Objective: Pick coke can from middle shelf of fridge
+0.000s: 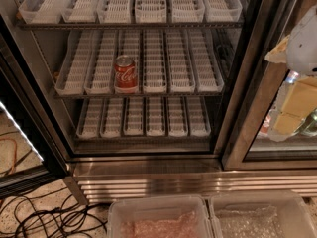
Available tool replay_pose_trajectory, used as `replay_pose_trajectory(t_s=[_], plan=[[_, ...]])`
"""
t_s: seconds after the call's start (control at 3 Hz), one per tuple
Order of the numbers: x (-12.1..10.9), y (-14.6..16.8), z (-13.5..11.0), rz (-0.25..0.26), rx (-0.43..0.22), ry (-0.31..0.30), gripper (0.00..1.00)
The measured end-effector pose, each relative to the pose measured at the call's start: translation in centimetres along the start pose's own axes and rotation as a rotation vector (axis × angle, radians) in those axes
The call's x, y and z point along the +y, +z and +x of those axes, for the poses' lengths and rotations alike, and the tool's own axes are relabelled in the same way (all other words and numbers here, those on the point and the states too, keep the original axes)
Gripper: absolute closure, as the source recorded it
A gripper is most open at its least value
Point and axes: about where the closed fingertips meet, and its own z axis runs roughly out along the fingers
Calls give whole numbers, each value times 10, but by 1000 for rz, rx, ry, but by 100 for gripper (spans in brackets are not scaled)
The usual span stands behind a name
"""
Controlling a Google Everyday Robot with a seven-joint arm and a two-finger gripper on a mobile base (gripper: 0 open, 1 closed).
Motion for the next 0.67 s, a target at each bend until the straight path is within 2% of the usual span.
replay_pose_trajectory(t_s=[0.67], plan=[[-1,1,-2,10,-8,6,0]])
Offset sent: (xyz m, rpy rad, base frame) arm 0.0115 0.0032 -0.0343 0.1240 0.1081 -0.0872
